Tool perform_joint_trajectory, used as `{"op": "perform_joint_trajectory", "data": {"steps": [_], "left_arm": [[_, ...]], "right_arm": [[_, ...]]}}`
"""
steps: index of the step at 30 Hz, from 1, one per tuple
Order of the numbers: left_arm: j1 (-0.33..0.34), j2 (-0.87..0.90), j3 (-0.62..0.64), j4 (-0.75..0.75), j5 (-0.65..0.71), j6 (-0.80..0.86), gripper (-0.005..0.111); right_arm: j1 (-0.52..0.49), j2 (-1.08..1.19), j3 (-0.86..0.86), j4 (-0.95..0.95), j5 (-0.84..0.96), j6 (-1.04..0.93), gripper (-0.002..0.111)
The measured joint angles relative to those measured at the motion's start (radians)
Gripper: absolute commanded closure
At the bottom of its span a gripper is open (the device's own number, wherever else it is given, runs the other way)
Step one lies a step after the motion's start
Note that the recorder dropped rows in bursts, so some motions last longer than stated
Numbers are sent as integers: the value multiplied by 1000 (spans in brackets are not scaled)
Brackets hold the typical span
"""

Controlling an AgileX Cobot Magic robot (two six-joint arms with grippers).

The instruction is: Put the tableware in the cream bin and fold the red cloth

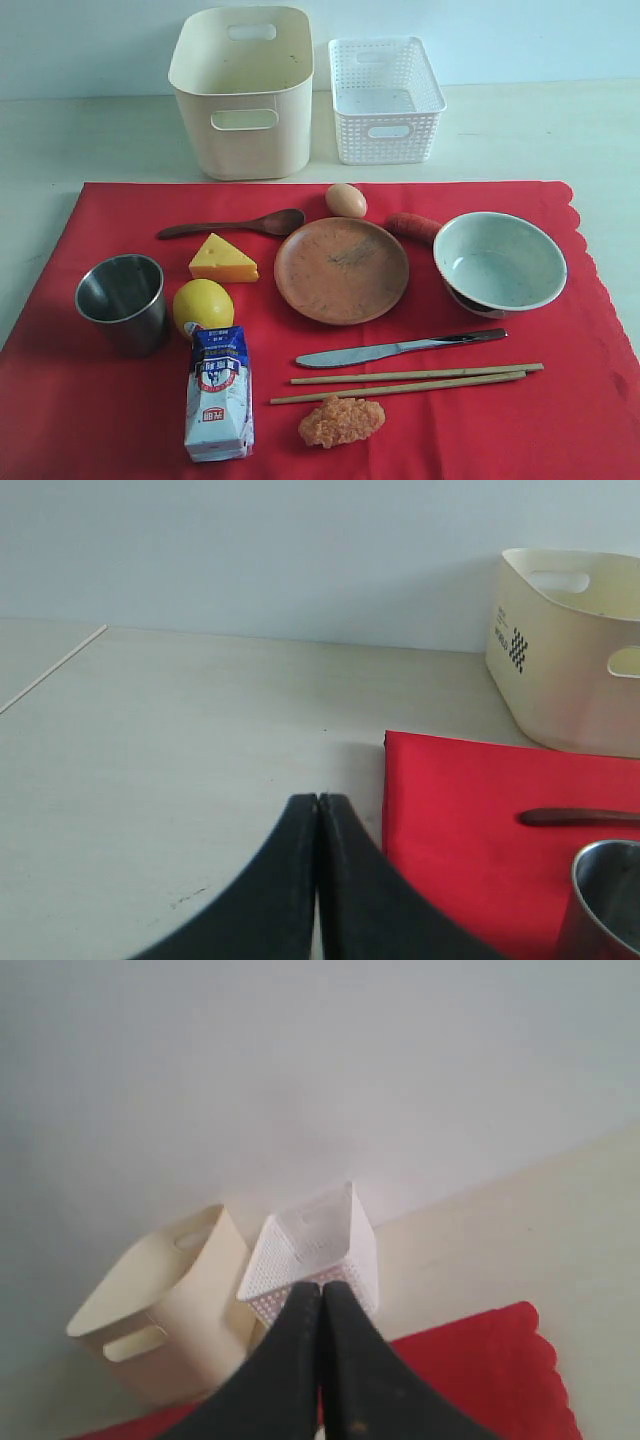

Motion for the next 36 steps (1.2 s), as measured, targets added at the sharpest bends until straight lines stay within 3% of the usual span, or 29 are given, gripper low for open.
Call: {"op": "perform_joint_trajectory", "data": {"steps": [15, 25, 36], "left_arm": [[0, 0, 0, 0, 0, 0, 104], [0, 0, 0, 0, 0, 0, 104], [0, 0, 0, 0, 0, 0, 104]], "right_arm": [[0, 592, -224, 2, 202, -112, 108], [0, 975, -476, 171, 274, -461, 108], [0, 1369, -733, 316, 366, -667, 107]]}}
